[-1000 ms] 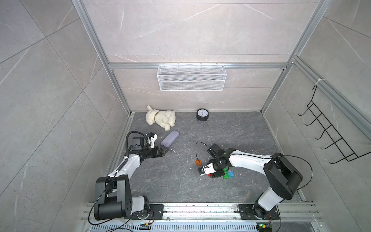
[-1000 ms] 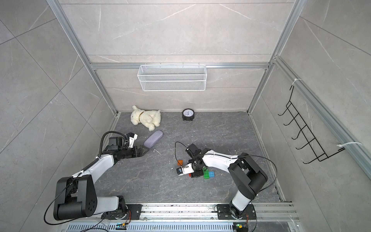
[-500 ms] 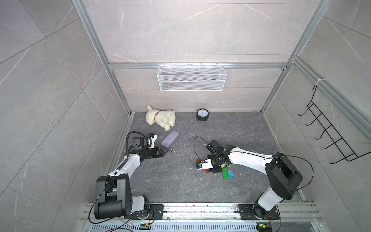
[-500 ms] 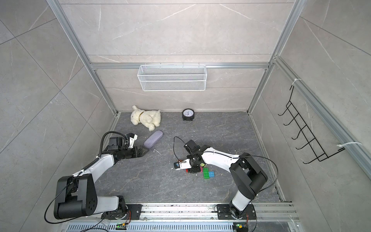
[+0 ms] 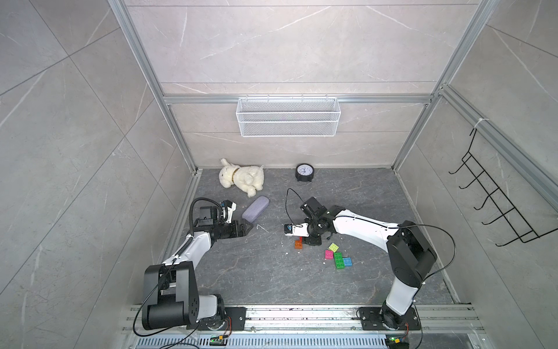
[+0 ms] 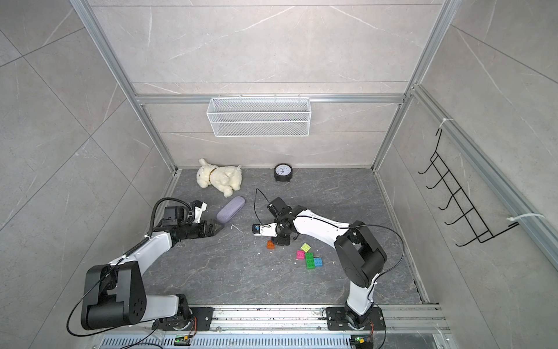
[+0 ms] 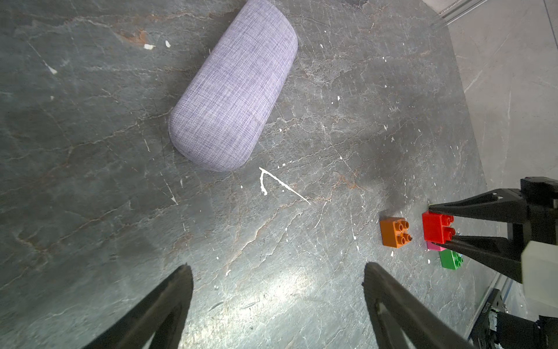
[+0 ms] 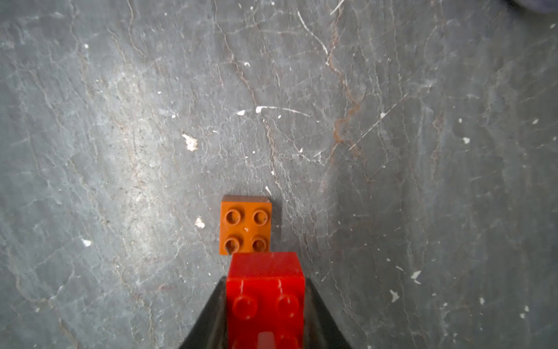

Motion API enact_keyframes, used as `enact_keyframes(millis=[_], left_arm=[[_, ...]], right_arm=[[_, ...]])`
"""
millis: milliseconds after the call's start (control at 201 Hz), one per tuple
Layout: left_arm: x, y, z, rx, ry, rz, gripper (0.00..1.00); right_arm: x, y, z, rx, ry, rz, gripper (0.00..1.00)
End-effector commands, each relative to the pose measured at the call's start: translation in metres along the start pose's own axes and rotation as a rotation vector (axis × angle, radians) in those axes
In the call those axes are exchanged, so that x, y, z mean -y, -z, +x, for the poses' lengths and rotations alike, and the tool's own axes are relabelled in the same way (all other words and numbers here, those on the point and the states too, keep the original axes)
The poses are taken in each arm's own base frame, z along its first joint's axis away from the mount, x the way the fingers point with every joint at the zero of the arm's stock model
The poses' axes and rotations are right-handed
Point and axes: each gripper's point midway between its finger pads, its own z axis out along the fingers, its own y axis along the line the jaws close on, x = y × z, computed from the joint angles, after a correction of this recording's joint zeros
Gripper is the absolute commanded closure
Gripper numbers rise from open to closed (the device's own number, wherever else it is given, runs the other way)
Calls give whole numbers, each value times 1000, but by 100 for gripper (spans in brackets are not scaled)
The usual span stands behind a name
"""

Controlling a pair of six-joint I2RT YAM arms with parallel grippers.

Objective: Assemble the letter y with lego
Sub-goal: Assemble the lego brick with the lego brick.

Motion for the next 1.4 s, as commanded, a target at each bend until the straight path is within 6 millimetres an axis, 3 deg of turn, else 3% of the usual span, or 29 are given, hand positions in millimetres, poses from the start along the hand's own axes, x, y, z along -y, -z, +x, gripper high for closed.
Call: enact_keyframes(millis=[0, 672, 1394], left_arm=[[2, 5, -15, 27, -36, -6, 9], [0, 4, -14, 23, -34, -9, 9], [0, 4, -14, 24, -36, -10, 9]], right_arm=[[-5, -1, 2, -26, -43, -37, 76], [-14, -21, 5, -45, -69, -78, 76], [-26, -35, 23, -129, -70, -115, 78]])
